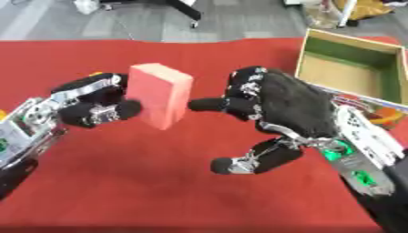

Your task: Pick up the objects with one hand, pass them to the other hand, and then place them into the box on the other side of the table.

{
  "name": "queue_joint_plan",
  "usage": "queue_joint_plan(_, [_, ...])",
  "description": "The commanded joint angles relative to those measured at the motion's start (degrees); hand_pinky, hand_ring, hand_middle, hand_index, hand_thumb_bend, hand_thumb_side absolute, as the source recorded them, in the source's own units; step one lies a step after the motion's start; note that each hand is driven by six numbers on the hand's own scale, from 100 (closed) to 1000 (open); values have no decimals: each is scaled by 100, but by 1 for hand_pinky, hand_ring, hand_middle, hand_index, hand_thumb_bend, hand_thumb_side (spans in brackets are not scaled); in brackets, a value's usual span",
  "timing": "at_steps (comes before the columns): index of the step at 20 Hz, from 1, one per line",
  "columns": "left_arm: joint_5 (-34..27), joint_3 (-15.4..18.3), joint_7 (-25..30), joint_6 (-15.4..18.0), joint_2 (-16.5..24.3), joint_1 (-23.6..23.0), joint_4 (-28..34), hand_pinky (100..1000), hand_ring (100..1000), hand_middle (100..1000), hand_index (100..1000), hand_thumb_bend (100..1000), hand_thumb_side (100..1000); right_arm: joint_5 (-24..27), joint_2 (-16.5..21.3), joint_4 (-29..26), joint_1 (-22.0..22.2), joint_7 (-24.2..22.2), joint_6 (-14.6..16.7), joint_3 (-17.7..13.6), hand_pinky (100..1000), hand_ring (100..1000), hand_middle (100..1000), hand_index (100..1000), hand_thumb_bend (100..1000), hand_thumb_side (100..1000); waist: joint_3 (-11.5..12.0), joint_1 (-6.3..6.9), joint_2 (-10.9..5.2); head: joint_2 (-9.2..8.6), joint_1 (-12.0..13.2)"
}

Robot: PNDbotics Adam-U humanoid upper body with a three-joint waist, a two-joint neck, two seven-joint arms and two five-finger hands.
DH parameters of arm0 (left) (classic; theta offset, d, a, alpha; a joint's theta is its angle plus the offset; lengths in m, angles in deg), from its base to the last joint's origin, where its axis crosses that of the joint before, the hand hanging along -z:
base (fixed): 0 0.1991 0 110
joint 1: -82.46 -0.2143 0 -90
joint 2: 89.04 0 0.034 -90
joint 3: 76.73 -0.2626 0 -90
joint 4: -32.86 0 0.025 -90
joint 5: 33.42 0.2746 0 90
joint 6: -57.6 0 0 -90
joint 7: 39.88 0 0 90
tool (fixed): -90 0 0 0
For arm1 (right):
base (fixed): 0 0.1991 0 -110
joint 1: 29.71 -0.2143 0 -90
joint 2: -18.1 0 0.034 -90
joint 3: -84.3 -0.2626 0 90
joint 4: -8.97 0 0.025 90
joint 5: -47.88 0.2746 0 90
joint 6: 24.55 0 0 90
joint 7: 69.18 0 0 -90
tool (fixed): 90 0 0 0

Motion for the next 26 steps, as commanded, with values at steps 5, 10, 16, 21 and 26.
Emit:
queue_joint_plan(5, [282,-37,-74,62,229,186,45,717,616,559,589,100,537,-215,57,-120,-99,-307,-141,-56,458,295,241,878,540,430,-28,-7,-132,7,2])
queue_joint_plan(10, [430,-63,-160,171,265,224,-65,718,617,558,589,100,533,-337,19,-120,-157,-513,-301,-61,460,302,250,879,541,434,-55,-4,-129,7,1])
queue_joint_plan(16, [434,-66,-177,231,279,232,-146,704,617,559,589,100,536,-506,-28,-120,-216,-587,-534,-84,457,306,254,886,543,436,-74,-3,-135,7,4])
queue_joint_plan(21, [450,-50,-175,261,291,234,-219,701,617,558,588,100,532,-648,-89,-120,-227,-643,-730,-103,455,302,255,892,544,436,-79,-4,-142,7,-2])
queue_joint_plan(26, [442,-17,-125,283,328,262,-207,700,617,558,587,100,528,-735,-142,-120,-271,-552,-965,-104,448,291,249,893,544,427,-76,-2,-149,7,-11])
